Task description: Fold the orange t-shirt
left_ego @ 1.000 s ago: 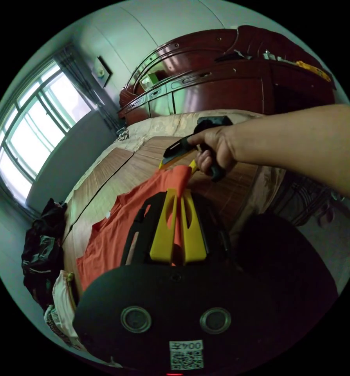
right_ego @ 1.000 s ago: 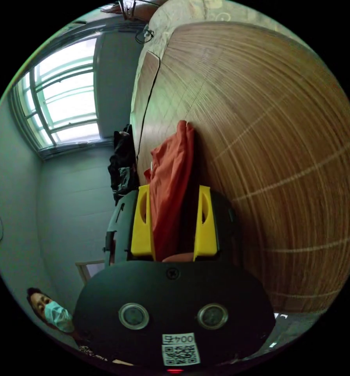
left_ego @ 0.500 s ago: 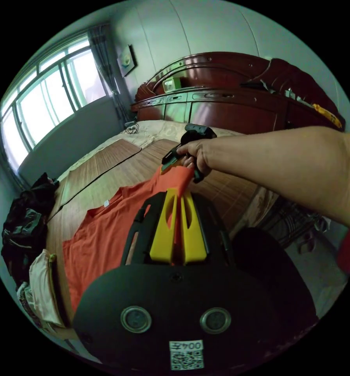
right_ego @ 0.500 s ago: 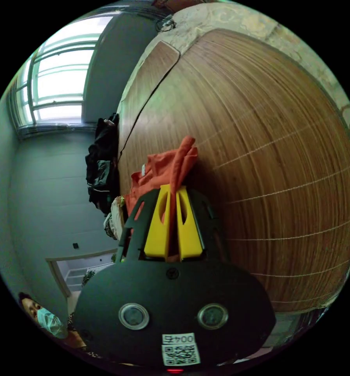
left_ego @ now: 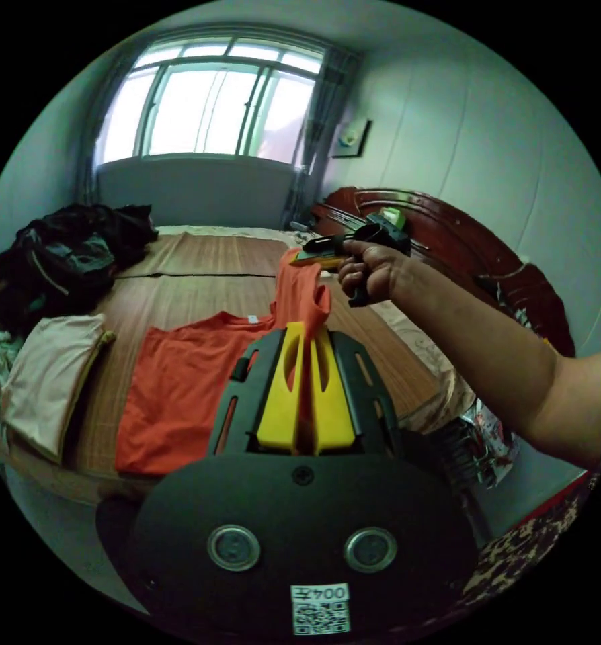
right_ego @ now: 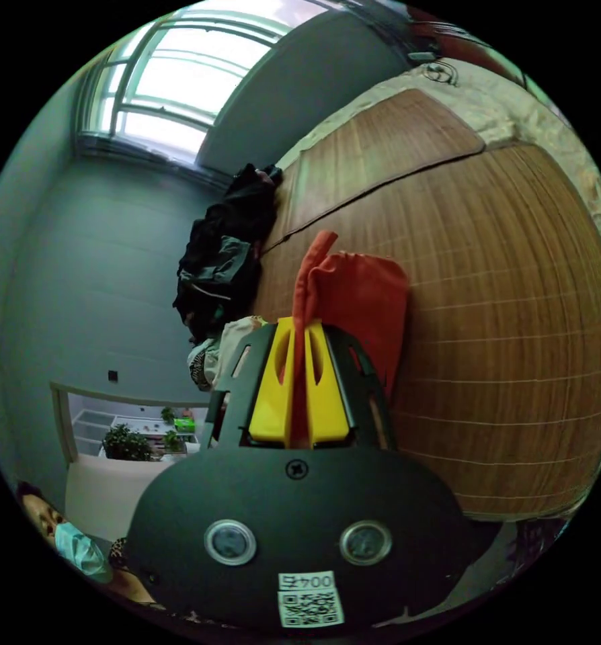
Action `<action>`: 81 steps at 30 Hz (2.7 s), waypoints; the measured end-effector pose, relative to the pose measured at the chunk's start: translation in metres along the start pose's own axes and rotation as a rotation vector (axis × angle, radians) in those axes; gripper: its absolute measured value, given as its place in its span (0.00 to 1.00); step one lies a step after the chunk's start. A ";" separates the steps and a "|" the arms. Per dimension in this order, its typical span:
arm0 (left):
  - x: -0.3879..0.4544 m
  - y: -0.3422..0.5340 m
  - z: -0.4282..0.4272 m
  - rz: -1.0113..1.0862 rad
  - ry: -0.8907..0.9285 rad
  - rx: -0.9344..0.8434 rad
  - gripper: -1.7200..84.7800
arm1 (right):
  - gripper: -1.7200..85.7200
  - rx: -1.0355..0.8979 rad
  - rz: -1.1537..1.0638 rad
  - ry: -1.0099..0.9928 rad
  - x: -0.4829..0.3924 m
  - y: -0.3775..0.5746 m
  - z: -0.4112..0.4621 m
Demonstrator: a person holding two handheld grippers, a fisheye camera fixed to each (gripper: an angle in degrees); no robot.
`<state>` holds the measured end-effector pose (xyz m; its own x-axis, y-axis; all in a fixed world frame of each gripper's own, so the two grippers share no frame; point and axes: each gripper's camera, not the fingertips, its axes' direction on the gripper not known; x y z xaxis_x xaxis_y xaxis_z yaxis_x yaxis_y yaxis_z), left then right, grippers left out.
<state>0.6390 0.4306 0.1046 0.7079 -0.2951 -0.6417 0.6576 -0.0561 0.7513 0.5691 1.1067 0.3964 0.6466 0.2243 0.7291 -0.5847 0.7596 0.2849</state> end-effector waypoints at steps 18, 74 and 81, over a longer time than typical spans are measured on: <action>-0.434 0.250 0.035 -0.810 0.203 -0.082 0.03 | 0.05 -0.169 -0.141 0.404 -0.066 0.065 0.446; -0.419 0.356 0.109 -0.647 0.121 -0.237 0.02 | 0.03 -0.068 0.141 0.148 0.288 0.426 0.197; -0.379 0.308 0.188 -0.431 -0.051 -0.328 0.03 | 0.01 0.008 -0.294 0.598 0.177 0.446 0.244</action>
<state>0.5250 0.3462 0.6086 0.3484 -0.3571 -0.8667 0.9372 0.1156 0.3291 0.3036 1.3359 0.8044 0.9385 0.3109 0.1500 -0.3451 0.8365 0.4256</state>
